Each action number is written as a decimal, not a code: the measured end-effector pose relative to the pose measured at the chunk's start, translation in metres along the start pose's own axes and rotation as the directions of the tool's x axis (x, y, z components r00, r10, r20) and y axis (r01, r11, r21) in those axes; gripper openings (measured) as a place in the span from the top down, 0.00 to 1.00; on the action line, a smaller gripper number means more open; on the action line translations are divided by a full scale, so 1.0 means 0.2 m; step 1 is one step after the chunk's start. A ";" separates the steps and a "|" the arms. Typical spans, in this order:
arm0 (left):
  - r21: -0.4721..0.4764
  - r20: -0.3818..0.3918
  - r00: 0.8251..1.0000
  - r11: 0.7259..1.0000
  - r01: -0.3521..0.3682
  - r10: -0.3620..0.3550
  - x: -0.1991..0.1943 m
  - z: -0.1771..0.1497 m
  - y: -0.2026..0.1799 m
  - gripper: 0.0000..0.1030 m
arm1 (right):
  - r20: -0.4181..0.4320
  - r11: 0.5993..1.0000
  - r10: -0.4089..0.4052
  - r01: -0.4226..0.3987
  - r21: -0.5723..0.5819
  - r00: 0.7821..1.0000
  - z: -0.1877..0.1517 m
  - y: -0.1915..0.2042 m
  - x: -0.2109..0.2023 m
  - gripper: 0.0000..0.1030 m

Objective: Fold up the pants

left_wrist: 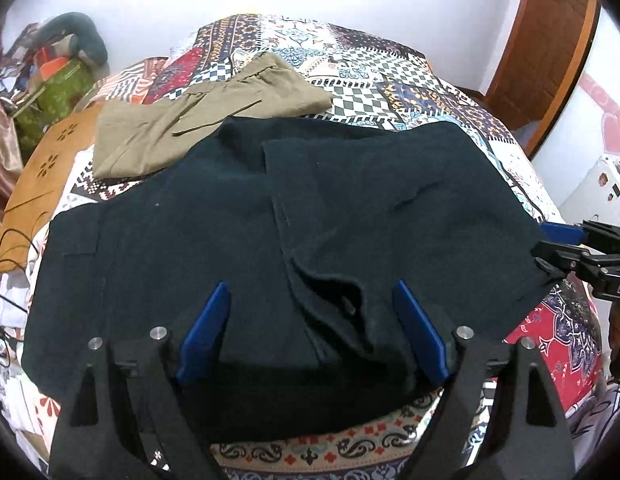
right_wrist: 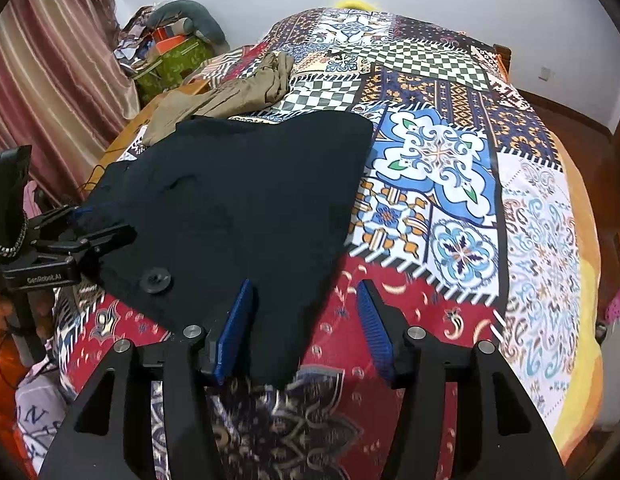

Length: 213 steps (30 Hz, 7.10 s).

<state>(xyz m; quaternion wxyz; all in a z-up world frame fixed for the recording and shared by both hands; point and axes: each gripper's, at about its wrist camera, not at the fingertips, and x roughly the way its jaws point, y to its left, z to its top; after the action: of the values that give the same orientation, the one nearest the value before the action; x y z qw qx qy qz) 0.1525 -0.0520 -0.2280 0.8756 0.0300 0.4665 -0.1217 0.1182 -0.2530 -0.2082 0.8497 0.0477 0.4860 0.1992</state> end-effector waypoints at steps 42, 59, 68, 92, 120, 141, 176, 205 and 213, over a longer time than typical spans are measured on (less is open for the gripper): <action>-0.612 0.051 0.996 0.785 0.092 -0.077 -0.28 -0.53 0.88 0.18 | -0.091 0.952 0.085 -0.108 -0.286 0.992 0.22 0.61 0.25 0.47; -0.680 0.067 0.990 0.721 0.133 -0.120 -0.13 -0.38 0.98 0.17 | -0.088 0.947 0.090 -0.113 -0.301 0.992 0.20 0.61 0.26 0.47; -0.615 -0.008 1.000 0.788 -0.029 0.030 -0.01 -0.26 0.99 0.47 | -0.086 0.948 0.098 -0.119 -0.296 0.991 0.20 0.61 0.26 0.47; -0.191 0.273 0.926 0.958 -0.216 0.263 -0.49 0.21 0.47 0.81 | 0.075 0.998 0.033 -0.029 -0.056 0.997 0.24 0.15 -0.07 0.47; 0.214 0.279 0.948 0.972 0.094 -0.153 -0.31 0.65 -0.53 0.87 | 0.022 0.992 0.012 -0.015 0.127 1.000 0.01 -0.19 0.03 0.47; 0.321 -0.082 0.980 0.926 0.200 -0.184 0.06 0.31 -0.76 0.55 | 0.023 0.992 0.015 -0.018 0.129 1.000 0.00 -0.18 -0.06 0.47; 0.178 -0.008 0.999 0.983 0.035 -0.034 -0.05 0.19 -0.24 0.16 | 0.059 0.996 0.027 -0.032 0.085 0.998 0.10 -0.05 -0.05 0.42; 0.144 -0.140 0.979 0.981 -0.131 0.151 0.57 0.66 0.35 0.16 | -0.044 0.989 0.044 -0.038 0.140 0.998 0.01 -0.15 0.01 0.42; 0.117 -0.159 0.981 0.989 -0.095 0.113 0.42 0.46 0.44 0.16 | -0.025 0.992 -0.022 0.025 0.124 0.999 0.17 -0.26 0.11 0.42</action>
<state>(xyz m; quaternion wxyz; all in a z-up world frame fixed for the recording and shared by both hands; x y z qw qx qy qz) 0.2924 0.0025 -0.2503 0.8360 0.1120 0.5281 -0.0979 0.1728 -0.2877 -0.2228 0.8416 0.0924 0.5079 0.1588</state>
